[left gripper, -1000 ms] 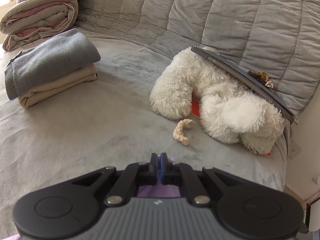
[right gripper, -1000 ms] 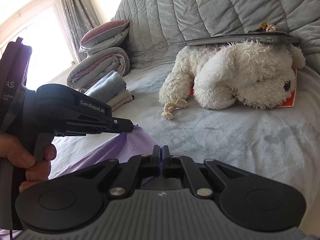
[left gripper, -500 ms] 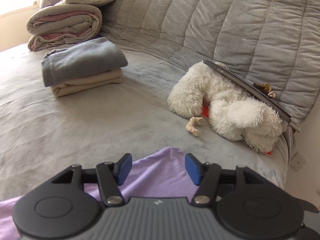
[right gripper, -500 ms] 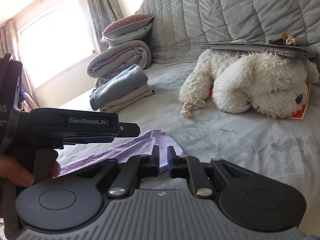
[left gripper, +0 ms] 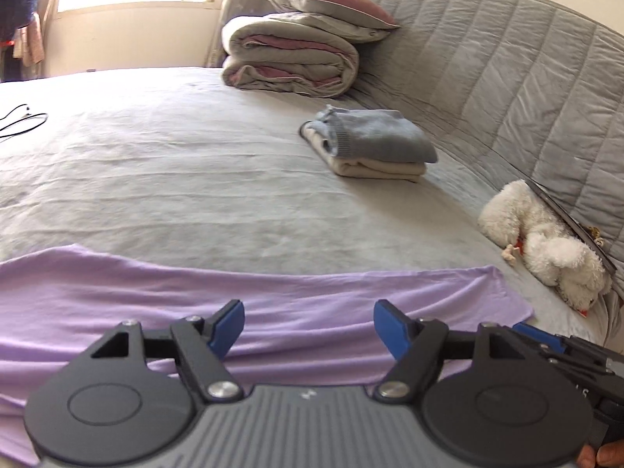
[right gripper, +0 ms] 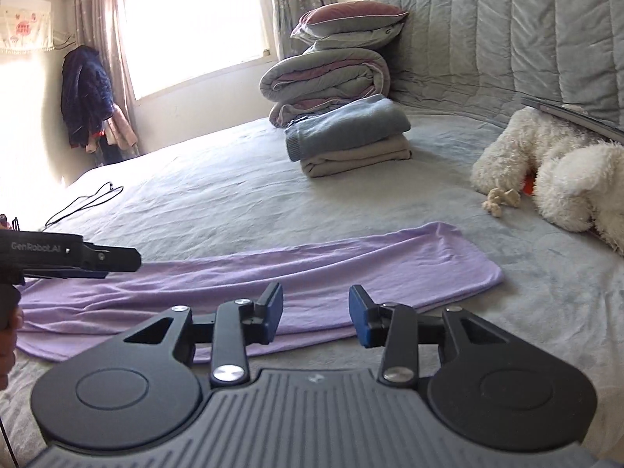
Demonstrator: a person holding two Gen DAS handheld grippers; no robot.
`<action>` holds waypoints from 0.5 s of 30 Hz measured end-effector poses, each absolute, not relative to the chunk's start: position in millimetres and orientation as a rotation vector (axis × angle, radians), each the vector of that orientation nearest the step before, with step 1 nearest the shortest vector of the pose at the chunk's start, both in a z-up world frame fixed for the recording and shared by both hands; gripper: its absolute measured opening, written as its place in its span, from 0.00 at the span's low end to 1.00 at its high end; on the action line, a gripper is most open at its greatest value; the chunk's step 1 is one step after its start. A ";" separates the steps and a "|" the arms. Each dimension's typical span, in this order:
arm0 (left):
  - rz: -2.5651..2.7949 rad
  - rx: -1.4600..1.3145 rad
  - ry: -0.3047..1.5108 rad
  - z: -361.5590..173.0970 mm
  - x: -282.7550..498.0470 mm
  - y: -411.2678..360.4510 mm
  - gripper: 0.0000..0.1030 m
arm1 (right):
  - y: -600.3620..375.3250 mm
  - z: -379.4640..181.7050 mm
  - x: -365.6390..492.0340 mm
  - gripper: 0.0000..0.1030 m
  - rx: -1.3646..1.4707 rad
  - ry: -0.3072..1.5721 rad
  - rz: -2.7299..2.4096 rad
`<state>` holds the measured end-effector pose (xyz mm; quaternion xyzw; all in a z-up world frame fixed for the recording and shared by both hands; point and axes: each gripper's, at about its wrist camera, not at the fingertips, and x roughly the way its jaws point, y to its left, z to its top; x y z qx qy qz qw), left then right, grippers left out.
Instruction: Fold clothes
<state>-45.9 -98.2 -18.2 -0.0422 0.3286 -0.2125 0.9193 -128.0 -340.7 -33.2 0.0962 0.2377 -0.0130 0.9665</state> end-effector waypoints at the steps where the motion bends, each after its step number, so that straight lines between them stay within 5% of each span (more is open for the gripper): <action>1: -0.413 -0.092 0.674 -18.8 -49.5 -83.6 0.72 | -334.0 -34.6 -125.7 0.41 0.177 0.491 -0.016; 15: -0.379 -0.036 0.702 -37.0 -75.8 13.1 0.63 | -243.5 -45.4 -98.6 0.41 -0.060 0.581 0.155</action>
